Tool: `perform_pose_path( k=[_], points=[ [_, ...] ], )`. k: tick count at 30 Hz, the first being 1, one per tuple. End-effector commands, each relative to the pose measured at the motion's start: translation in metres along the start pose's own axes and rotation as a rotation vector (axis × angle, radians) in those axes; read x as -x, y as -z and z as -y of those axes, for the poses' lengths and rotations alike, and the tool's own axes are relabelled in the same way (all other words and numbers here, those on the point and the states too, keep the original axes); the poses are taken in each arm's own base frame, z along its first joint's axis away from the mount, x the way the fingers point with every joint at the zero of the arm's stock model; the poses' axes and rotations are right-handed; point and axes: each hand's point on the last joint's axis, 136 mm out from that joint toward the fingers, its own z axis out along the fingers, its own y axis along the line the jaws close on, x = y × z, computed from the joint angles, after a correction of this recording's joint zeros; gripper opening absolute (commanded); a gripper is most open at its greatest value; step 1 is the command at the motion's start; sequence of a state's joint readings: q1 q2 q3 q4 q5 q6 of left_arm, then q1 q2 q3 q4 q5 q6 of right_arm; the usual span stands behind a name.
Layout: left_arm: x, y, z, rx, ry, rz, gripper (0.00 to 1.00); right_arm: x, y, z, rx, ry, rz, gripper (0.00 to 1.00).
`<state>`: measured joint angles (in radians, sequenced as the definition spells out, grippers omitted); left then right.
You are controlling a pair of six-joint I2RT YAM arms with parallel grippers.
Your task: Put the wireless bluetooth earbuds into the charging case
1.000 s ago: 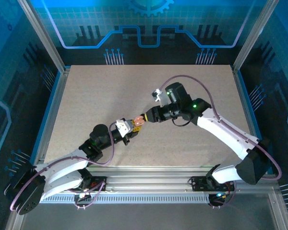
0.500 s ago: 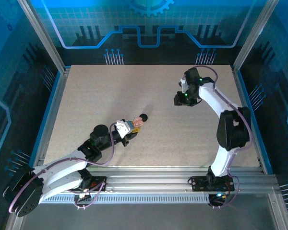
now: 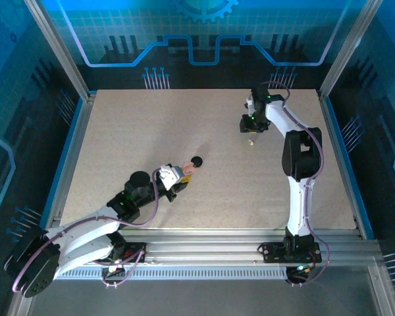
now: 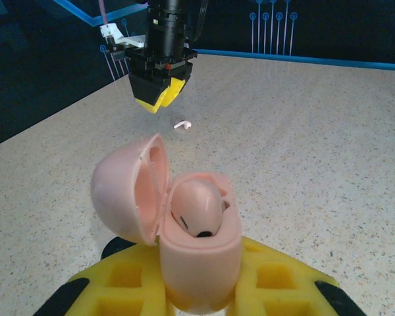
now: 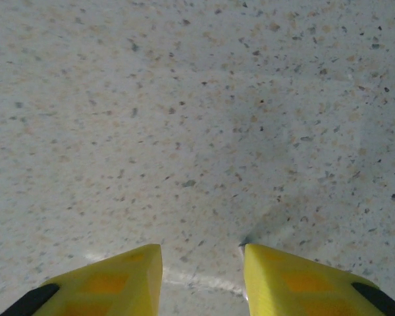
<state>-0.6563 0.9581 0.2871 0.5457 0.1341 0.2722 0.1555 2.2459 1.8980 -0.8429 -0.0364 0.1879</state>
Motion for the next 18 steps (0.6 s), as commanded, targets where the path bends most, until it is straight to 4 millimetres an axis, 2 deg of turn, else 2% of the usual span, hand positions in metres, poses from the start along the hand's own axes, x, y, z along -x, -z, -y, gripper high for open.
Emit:
perform_pose_path(
  k=[1,7,18],
  points=[
    [0.008,-0.002,-0.006,0.021,-0.022,0.008,0.06,-0.005,-0.011,0.016,-0.037,-0.007,-0.048,0.38],
    [0.01,-0.003,-0.006,0.019,-0.02,0.007,0.06,-0.015,-0.024,0.022,-0.047,-0.009,-0.085,0.38],
    [0.009,-0.006,-0.006,0.015,-0.015,0.002,0.06,-0.028,-0.03,0.014,0.002,0.003,-0.126,0.35]
  ],
)
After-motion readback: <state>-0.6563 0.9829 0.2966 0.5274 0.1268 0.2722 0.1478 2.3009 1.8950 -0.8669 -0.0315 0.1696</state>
